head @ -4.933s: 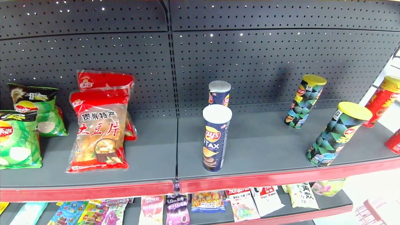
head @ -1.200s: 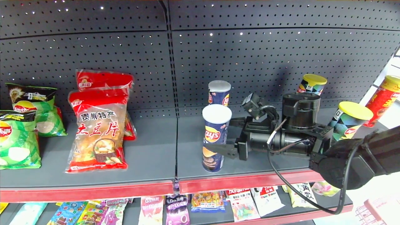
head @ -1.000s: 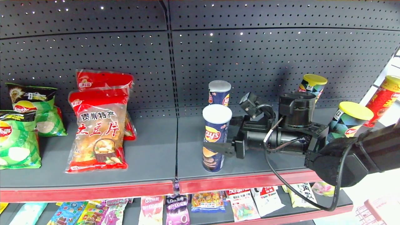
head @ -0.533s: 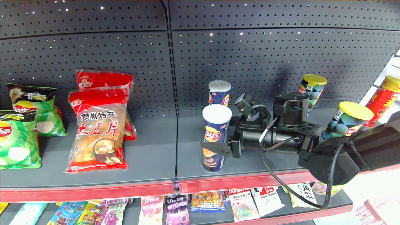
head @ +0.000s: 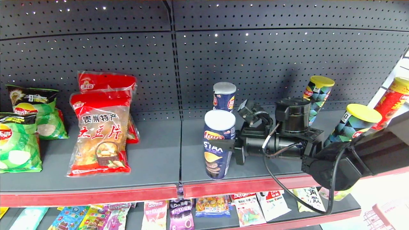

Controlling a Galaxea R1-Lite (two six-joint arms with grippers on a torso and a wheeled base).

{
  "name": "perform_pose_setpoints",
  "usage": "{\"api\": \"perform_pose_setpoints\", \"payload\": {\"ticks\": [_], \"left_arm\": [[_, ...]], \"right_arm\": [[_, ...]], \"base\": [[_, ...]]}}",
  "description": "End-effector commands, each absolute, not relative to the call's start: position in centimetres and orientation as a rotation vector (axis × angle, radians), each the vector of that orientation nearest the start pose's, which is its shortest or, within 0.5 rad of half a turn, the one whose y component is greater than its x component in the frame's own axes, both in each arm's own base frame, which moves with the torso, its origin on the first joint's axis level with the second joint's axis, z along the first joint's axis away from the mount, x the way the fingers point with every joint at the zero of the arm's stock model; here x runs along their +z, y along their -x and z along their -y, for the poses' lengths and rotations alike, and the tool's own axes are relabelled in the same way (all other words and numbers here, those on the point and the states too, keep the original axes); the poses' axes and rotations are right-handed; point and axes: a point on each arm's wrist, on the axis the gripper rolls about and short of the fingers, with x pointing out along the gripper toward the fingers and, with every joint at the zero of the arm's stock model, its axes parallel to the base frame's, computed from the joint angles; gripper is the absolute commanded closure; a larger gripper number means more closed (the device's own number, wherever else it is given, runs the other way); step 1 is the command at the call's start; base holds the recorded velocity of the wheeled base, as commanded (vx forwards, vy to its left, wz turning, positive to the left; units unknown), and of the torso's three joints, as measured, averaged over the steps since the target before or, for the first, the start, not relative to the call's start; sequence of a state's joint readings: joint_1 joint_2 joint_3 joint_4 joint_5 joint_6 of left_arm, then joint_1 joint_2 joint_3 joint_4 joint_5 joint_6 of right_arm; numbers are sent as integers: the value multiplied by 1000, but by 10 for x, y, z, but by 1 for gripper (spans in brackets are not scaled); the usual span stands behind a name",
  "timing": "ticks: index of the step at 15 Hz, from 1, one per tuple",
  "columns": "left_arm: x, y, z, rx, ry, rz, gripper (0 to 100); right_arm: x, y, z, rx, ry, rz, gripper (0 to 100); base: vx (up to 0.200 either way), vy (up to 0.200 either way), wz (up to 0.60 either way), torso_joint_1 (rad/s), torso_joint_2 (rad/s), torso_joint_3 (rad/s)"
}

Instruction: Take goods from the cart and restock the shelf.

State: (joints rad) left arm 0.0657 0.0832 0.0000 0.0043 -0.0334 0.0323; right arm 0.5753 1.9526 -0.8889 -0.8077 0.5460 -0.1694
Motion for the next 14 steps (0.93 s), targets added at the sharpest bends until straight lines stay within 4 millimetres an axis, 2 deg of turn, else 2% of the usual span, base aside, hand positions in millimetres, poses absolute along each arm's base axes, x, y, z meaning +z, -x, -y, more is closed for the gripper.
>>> {"api": "perform_pose_setpoints", "payload": {"ticks": [1,7,14], "left_arm": [[77,16,2,31,-28,-89,0],[77,16,2,31,-28,-89,0],[77,16,2,31,-28,-89,0]], "right_arm": [[142,-293,-202,1141,154,-162,100],[162,-301,-167,1172,129,-106,100],[160,-308,-144,1269,177,-75,100]], "base": [[0,0,0,0,0,0],[0,0,0,0,0,0],[0,0,0,0,0,0]]}}
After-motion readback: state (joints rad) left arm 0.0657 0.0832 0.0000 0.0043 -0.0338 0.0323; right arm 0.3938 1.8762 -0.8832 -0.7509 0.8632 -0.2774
